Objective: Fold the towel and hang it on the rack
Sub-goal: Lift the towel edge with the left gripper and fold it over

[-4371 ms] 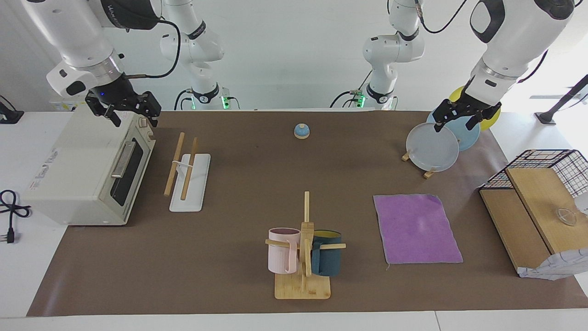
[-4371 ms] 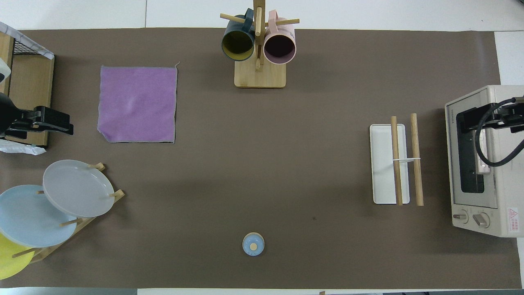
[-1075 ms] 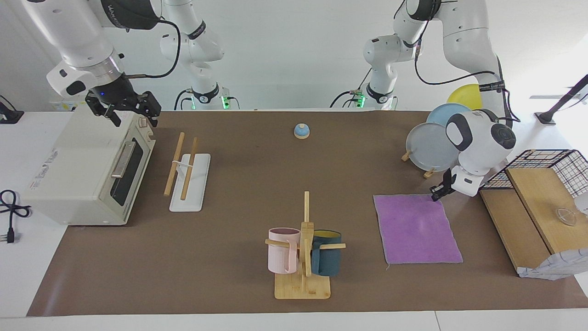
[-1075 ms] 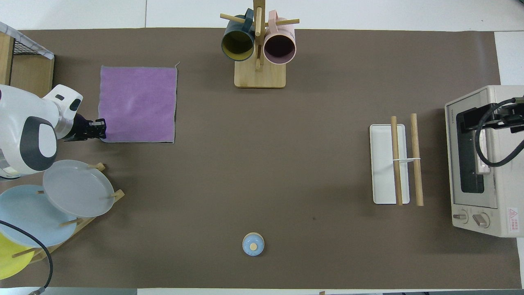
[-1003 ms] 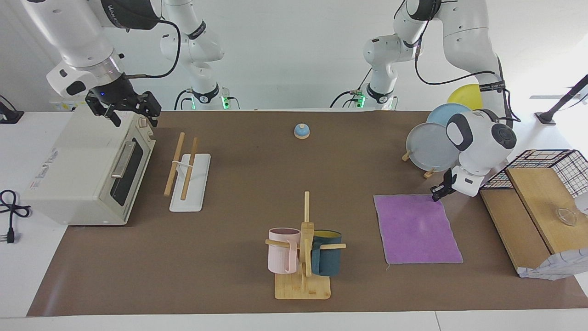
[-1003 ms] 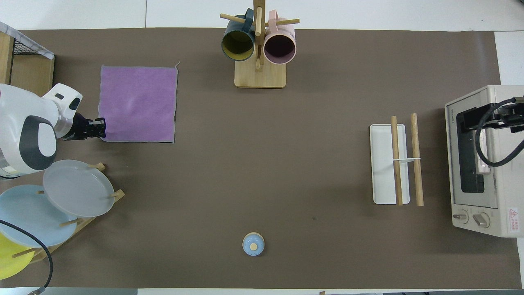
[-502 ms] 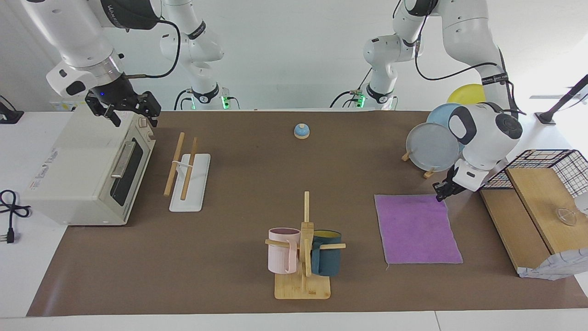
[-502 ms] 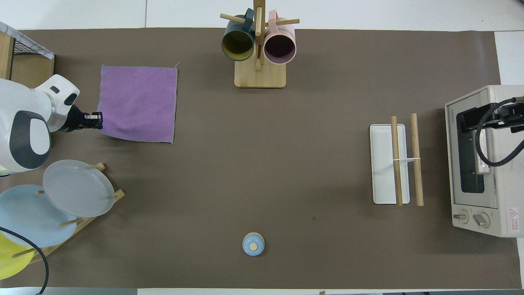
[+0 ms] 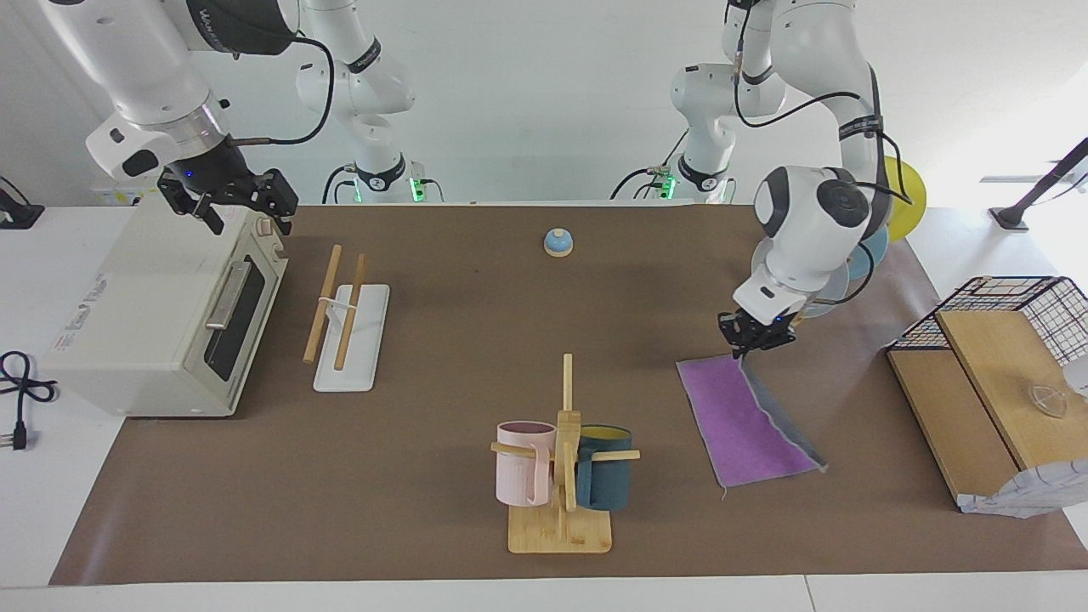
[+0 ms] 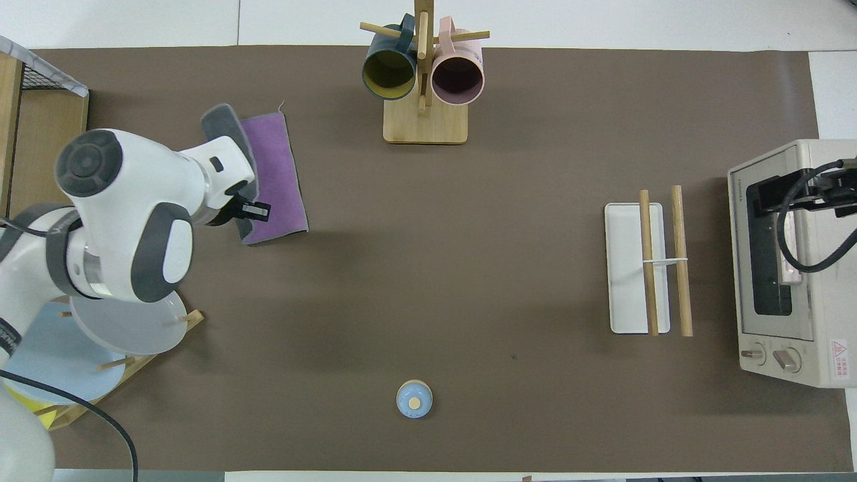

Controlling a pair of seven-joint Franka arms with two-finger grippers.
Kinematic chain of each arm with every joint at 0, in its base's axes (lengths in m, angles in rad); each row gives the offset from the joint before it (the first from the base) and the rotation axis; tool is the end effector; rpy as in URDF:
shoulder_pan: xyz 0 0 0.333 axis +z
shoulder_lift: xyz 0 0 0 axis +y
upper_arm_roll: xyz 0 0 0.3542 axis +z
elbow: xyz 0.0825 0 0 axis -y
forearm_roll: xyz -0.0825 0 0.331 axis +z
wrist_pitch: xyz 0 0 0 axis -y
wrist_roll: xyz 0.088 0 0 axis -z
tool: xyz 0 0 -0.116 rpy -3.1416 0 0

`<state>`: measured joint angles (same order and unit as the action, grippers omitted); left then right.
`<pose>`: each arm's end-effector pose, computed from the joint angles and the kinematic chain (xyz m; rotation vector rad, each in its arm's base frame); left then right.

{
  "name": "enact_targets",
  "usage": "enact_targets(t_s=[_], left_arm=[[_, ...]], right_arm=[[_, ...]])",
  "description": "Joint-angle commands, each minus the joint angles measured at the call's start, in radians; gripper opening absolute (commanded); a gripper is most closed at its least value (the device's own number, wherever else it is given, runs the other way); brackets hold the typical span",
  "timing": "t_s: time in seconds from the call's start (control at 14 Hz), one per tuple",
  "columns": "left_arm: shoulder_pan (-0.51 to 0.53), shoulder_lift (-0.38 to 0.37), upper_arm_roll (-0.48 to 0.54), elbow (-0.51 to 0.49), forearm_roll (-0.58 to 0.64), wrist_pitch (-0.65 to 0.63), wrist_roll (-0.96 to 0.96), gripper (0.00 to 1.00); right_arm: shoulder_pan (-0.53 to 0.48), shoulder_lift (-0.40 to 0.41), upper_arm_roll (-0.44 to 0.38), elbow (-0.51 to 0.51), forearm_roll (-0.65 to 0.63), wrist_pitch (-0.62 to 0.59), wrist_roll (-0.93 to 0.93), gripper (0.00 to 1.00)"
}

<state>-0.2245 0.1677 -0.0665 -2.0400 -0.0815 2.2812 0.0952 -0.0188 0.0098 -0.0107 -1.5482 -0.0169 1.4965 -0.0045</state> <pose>0.5285 -0.1592 0.4290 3.0158 -0.5083 0.1009 0.4963 -0.0167 0.6519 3.1239 -0.0402 -0.0965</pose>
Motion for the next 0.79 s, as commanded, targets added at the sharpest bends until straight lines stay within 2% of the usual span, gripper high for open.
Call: enact_targets(t_s=[0.0,0.07,0.14,0.21,0.43,0.64,0.72], left_arm=[[-0.062,-0.04,0.016,-0.182,0.005,0.165,0.001,0.0],[-0.067,-0.039,0.016,-0.201,0.005,0.176,-0.012,0.01],[-0.067,-0.037,0.014,-0.201,0.005,0.176,-0.041,0.8],[-0.067,-0.039,0.014,-0.2,0.005,0.175,-0.069,1.0],[-0.052,-0.04,0.016,-0.184,0.003,0.159,-0.071,1.0],[0.023,-0.037,0.013,-0.1,0.0,0.037,-0.052,1.0],[0.043,-0.034,0.013,-0.091,-0.013,0.035,-0.051,1.0]], right_arm=[[-0.001,-0.019,-0.003,-0.024,-0.002,0.002,-0.023,1.0],[-0.001,-0.019,-0.005,-0.024,-0.002,0.002,-0.023,1.0],[-0.001,-0.019,-0.003,-0.023,-0.002,0.002,-0.023,1.0],[-0.001,-0.019,-0.003,-0.024,-0.002,0.002,-0.023,1.0],[-0.001,-0.019,-0.003,-0.024,-0.003,0.002,-0.023,1.0],[-0.001,-0.019,-0.003,-0.024,-0.002,0.002,-0.023,1.0],[-0.001,-0.019,-0.003,-0.024,-0.002,0.002,-0.023,1.0]])
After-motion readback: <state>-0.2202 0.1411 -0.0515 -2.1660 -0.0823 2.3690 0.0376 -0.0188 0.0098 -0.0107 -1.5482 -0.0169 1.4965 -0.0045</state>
